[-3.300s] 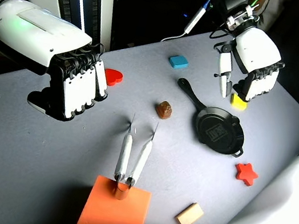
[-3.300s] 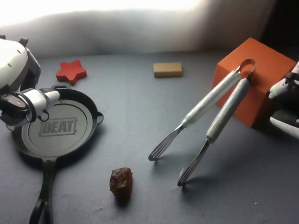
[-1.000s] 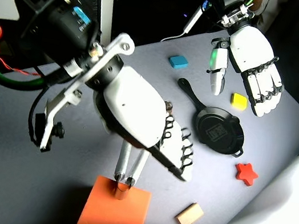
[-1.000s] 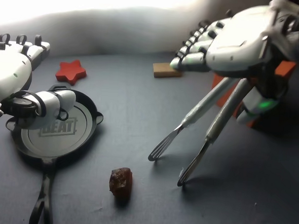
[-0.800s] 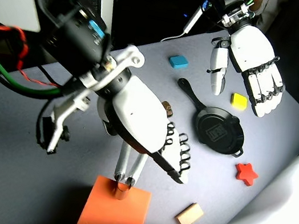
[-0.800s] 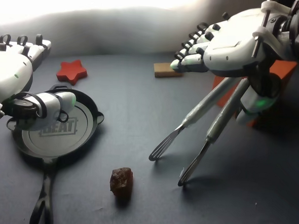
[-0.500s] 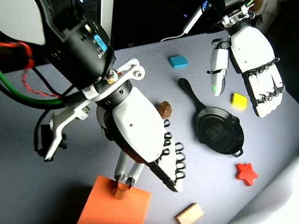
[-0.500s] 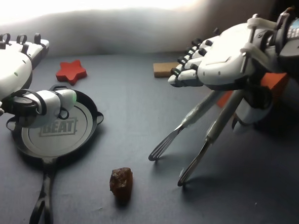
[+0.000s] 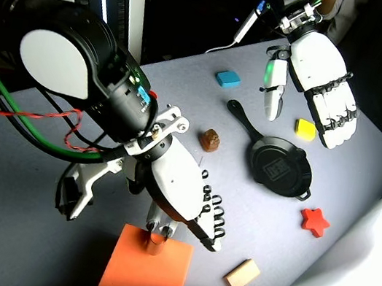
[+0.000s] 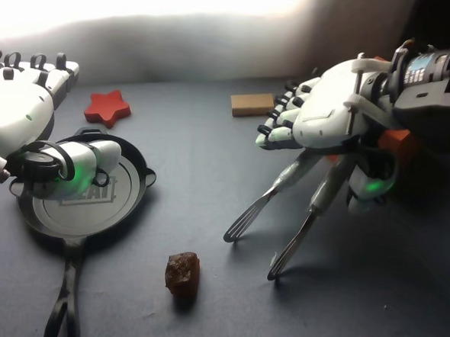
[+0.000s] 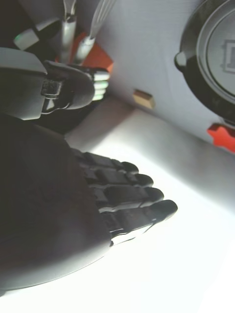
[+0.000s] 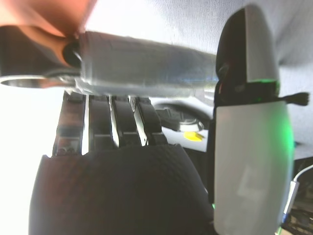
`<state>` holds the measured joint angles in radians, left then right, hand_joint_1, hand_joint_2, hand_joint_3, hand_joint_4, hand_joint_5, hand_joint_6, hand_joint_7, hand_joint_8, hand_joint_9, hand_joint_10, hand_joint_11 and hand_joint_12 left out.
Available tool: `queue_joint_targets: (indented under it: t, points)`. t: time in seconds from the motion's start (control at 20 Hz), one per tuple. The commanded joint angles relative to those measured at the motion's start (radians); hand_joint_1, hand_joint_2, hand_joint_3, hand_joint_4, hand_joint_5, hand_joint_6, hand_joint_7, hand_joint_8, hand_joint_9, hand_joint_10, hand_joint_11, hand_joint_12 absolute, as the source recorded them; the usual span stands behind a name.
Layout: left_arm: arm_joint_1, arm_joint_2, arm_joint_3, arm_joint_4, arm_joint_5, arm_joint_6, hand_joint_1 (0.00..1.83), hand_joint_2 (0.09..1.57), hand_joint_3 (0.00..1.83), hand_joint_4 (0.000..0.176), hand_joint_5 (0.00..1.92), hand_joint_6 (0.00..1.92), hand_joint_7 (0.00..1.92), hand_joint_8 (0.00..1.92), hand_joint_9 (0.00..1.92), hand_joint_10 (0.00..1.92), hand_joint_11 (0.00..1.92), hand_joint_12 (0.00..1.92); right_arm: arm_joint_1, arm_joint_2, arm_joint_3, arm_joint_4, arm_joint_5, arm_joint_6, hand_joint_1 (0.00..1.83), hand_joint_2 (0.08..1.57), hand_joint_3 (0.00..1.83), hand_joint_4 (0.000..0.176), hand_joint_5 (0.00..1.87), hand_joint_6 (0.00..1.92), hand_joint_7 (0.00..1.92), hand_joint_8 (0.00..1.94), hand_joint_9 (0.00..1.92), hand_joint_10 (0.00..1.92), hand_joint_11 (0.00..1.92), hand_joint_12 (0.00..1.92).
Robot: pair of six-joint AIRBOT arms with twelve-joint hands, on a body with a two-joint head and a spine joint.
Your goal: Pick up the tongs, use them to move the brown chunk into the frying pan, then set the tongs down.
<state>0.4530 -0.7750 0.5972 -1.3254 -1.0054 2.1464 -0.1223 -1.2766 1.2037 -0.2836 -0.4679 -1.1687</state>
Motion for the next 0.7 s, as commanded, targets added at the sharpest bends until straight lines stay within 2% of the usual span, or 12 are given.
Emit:
queue_joint_targets:
  t: [0.0,0.05,0.15,0.3,0.65]
  points:
    - [-0.006,0.009,0.001,0.075,-0.068,-0.001,0.08,1.29,0.00,0.000,0.00,0.00,0.06,0.00,0.07,0.00,0.00,0.24,0.002,0.001,0.006,-0.016,0.084,-0.019,1.01,0.87,0.00,0.000,0.00,0.00,0.00,0.00,0.00,0.00,0.00,0.00]
    - [-0.006,0.009,0.002,0.075,-0.068,-0.001,0.07,1.29,0.00,0.000,0.00,0.00,0.03,0.00,0.04,0.00,0.00,0.15,-0.005,-0.004,0.010,-0.016,0.082,-0.029,0.98,0.88,0.00,0.000,0.00,0.00,0.00,0.00,0.00,0.00,0.00,0.00]
    - [-0.005,0.010,0.002,0.075,-0.068,-0.001,0.04,1.29,0.00,0.000,0.00,0.00,0.05,0.01,0.05,0.01,0.00,0.14,-0.018,-0.015,0.022,-0.032,0.084,-0.033,1.00,0.86,0.00,0.000,0.00,0.00,0.00,0.00,0.00,0.00,0.00,0.00]
    - [-0.005,0.010,-0.001,0.075,-0.068,0.000,0.00,1.28,0.00,0.000,0.00,0.00,0.04,0.00,0.05,0.00,0.00,0.17,-0.038,-0.028,0.039,-0.078,0.111,-0.033,1.00,0.86,0.00,0.000,0.00,0.00,0.00,0.00,0.00,0.00,0.00,0.00]
    - [-0.001,0.011,-0.004,0.075,-0.068,0.001,0.00,1.30,0.00,0.000,0.00,0.00,0.07,0.01,0.07,0.01,0.00,0.23,-0.067,-0.033,0.068,-0.078,0.125,-0.034,1.02,0.86,0.00,0.000,0.00,0.00,0.00,0.00,0.00,0.00,0.00,0.00]
